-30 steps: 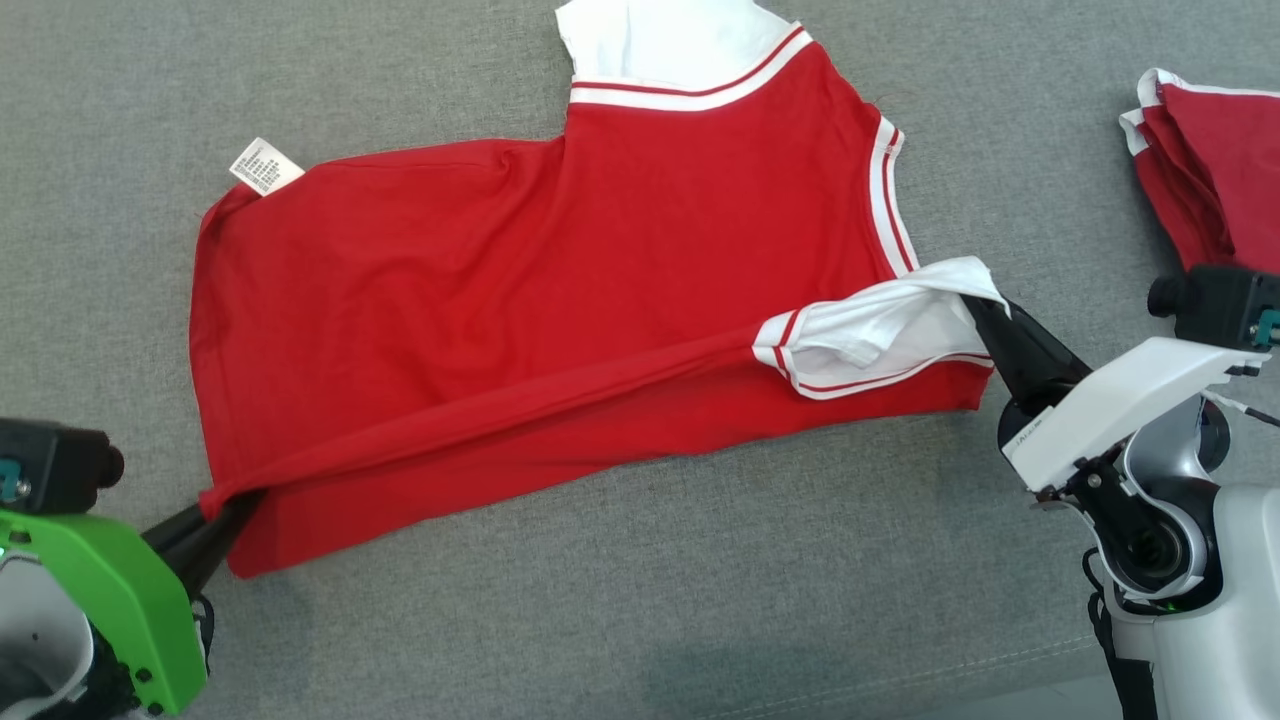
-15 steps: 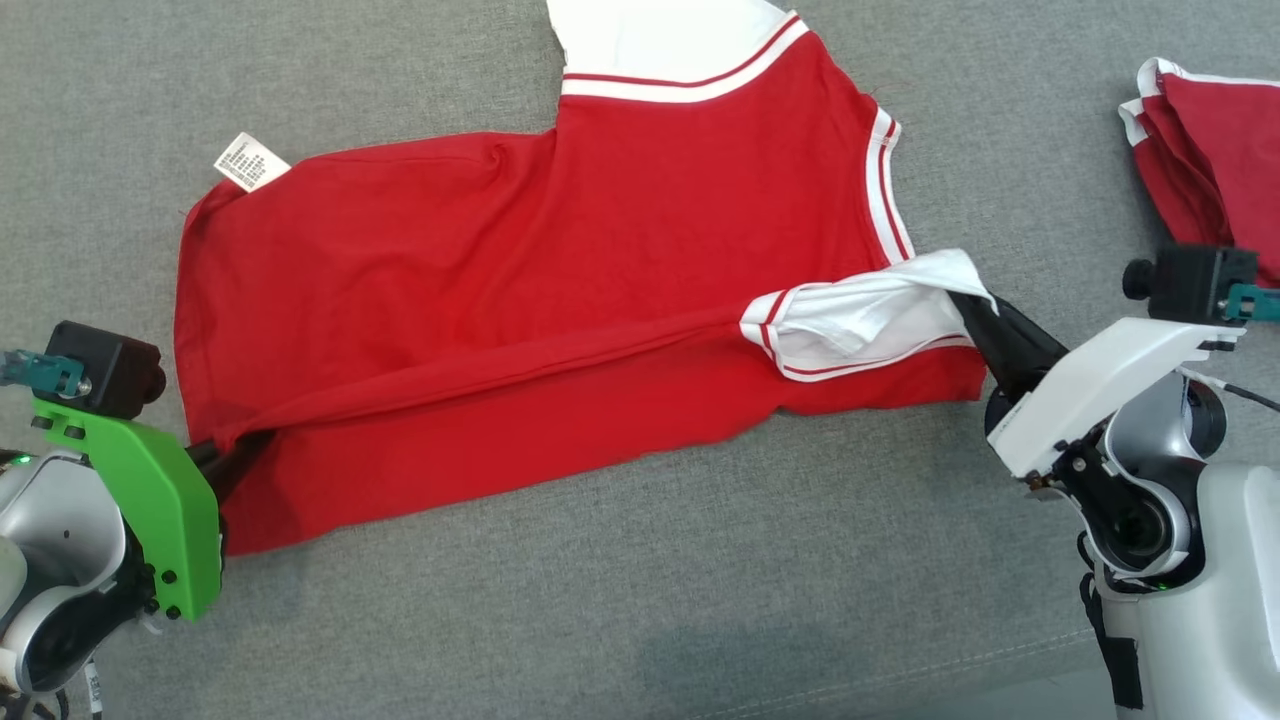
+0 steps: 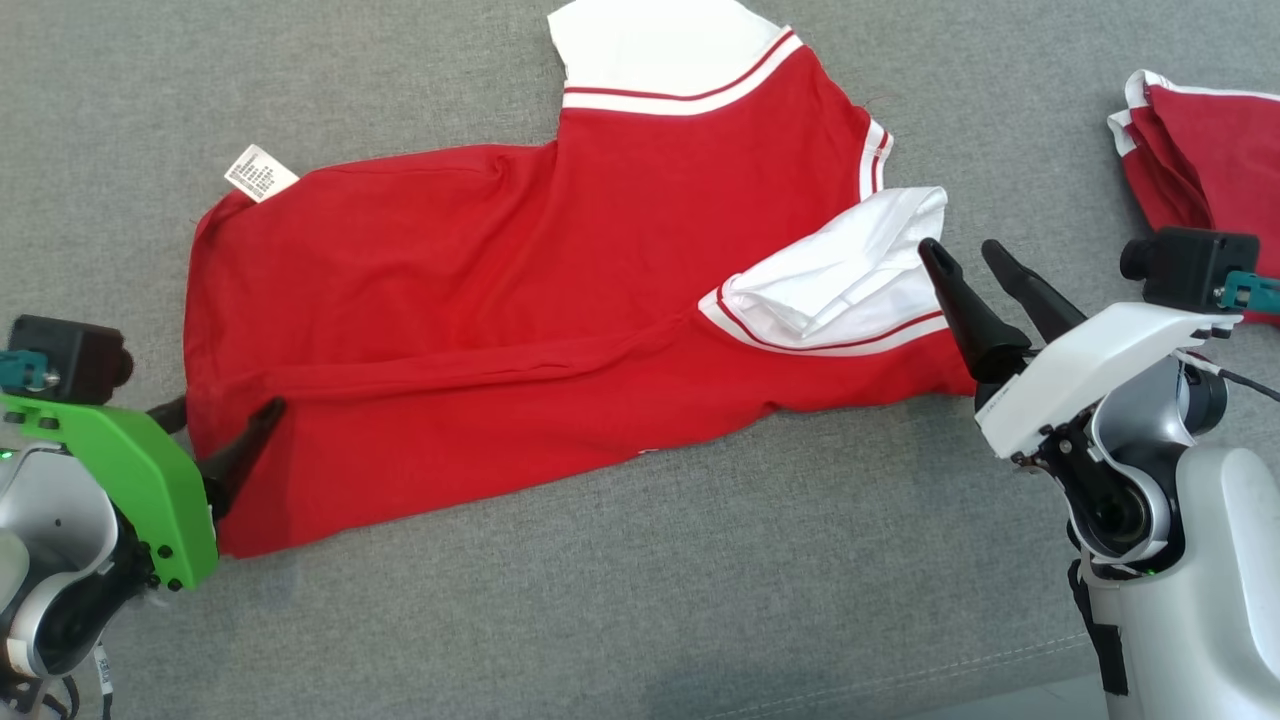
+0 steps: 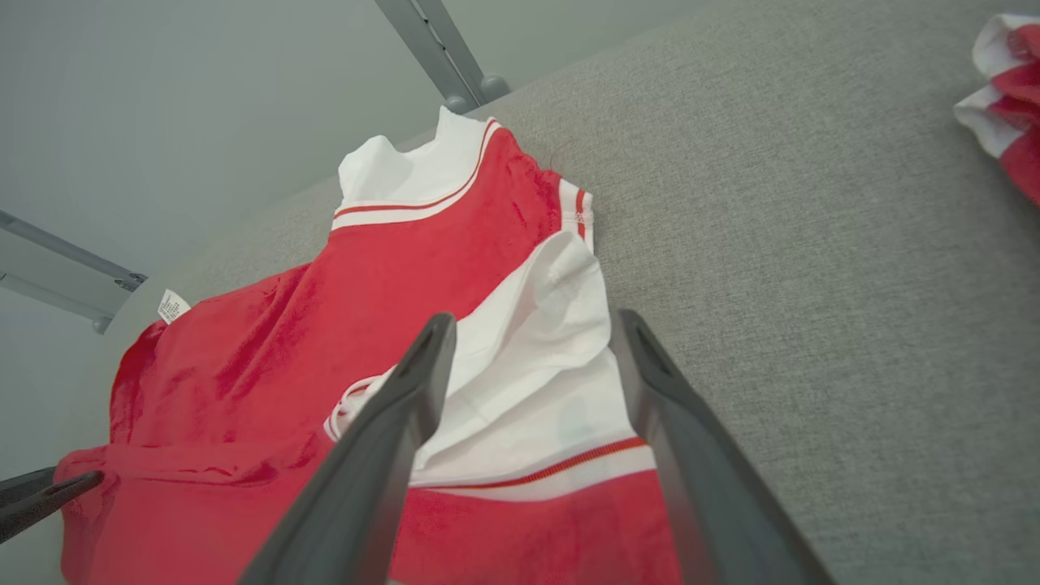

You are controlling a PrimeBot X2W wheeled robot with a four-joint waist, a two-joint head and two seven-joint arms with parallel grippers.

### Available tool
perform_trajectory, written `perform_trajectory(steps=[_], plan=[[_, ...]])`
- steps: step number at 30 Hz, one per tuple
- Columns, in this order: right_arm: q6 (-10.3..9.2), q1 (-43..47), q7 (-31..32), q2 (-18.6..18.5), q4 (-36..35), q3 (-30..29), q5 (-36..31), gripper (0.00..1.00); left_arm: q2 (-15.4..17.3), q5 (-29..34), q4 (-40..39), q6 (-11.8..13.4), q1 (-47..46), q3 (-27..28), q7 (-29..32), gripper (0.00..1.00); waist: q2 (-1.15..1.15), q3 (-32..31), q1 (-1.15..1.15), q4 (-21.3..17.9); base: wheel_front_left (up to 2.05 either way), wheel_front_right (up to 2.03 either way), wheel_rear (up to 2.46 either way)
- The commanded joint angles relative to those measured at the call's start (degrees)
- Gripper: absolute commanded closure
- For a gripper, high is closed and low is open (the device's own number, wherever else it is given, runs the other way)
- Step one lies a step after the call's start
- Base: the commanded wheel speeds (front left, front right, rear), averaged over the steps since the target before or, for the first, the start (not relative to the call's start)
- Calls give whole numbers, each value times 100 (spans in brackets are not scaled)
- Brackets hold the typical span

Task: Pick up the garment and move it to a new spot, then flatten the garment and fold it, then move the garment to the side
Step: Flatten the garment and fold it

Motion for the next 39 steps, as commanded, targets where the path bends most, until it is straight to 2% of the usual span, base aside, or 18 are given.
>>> perform_trajectory(steps=[1, 5, 11, 16, 20, 25, 39], plan=[[-1, 69, -67, -13, -118, 29, -110, 0, 47, -19, -66, 93, 140, 108, -178, 0, 0, -64, 0, 22, 0, 0, 0], [-2, 260, -59, -41, -378, 20, -273, 0, 105, -135, -278, 216, 345, 256, -437, 0, 0, -121, 0, 18, 0, 0, 0], [-2, 776, 171, -465, -861, 163, -909, 0, 307, -519, -901, 625, 1266, 609, -1124, 0, 0, -117, 0, -61, 0, 0, 0], [-2, 920, 365, -710, -870, 232, -1266, 0, 495, -768, -1242, 761, 1925, 719, -1419, 0, 0, -20, 0, -84, 0, 0, 0], [-2, 768, 587, -832, -631, 332, -1516, 0, 624, -915, -1485, 730, 2142, 759, -1429, 0, 0, 73, 0, -32, 0, 0, 0], [-2, 477, 797, -825, -223, 444, -1572, 0, 574, -1103, -1433, 651, 2038, 810, -1297, 0, 0, 133, 0, 76, 0, 0, 0], [-2, 235, 1352, -912, 228, 796, -1542, 0, 398, -809, -928, 559, 1558, 471, -793, 0, 0, 147, 0, 74, 0, 0, 0]])
